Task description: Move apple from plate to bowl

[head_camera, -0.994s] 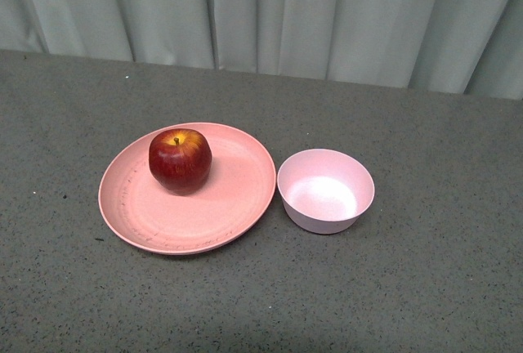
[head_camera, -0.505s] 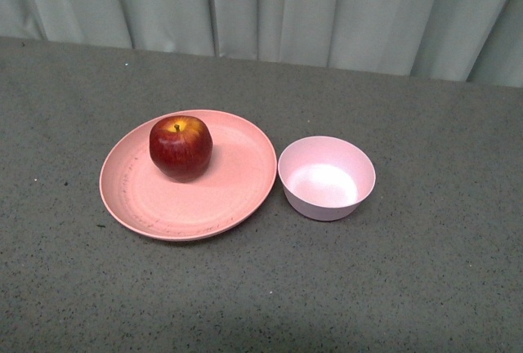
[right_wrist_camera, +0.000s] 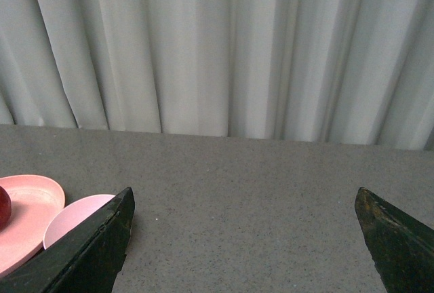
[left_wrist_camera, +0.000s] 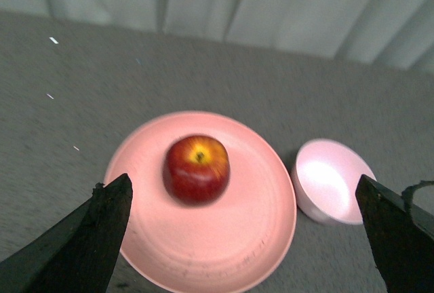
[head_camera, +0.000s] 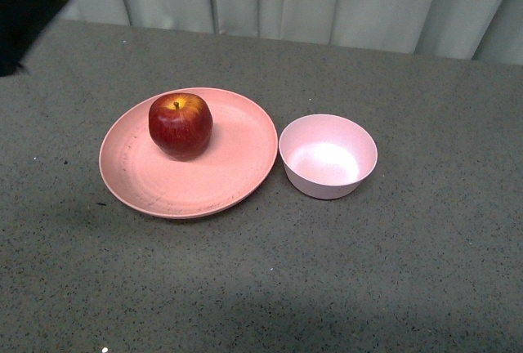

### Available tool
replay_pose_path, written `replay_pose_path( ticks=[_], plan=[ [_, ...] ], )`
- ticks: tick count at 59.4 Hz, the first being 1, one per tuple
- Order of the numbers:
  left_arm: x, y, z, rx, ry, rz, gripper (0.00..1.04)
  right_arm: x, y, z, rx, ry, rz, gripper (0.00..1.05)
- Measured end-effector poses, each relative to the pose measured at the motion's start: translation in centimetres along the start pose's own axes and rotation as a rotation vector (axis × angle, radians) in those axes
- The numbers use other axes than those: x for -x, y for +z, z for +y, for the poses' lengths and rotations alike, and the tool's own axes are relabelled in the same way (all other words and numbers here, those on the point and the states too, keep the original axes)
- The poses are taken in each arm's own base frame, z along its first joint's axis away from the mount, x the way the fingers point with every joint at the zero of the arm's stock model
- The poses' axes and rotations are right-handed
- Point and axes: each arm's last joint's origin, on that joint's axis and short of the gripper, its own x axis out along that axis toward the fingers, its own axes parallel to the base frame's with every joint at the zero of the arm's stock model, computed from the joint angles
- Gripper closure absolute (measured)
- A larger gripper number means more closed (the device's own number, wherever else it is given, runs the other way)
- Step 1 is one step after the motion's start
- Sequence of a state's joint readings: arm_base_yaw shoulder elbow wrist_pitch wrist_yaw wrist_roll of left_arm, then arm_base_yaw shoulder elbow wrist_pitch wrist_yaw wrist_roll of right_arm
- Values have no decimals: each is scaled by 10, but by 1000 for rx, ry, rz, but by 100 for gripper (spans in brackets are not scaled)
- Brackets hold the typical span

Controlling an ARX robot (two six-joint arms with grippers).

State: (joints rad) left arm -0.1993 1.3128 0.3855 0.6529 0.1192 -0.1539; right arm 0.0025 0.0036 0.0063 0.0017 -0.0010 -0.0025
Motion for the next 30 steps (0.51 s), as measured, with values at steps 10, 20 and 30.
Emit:
replay_pose_path(
  ticks=[10,20,30],
  plan=[
    [-53,-11,-7,-17,-37,171,7,0,0,0,0,0,0,9],
    [-92,-10,-16,-72,-42,223,7,0,0,0,0,0,0,9],
    [-121,-8,-22,-128,-33,275,7,0,0,0,0,0,0,9]
  ],
)
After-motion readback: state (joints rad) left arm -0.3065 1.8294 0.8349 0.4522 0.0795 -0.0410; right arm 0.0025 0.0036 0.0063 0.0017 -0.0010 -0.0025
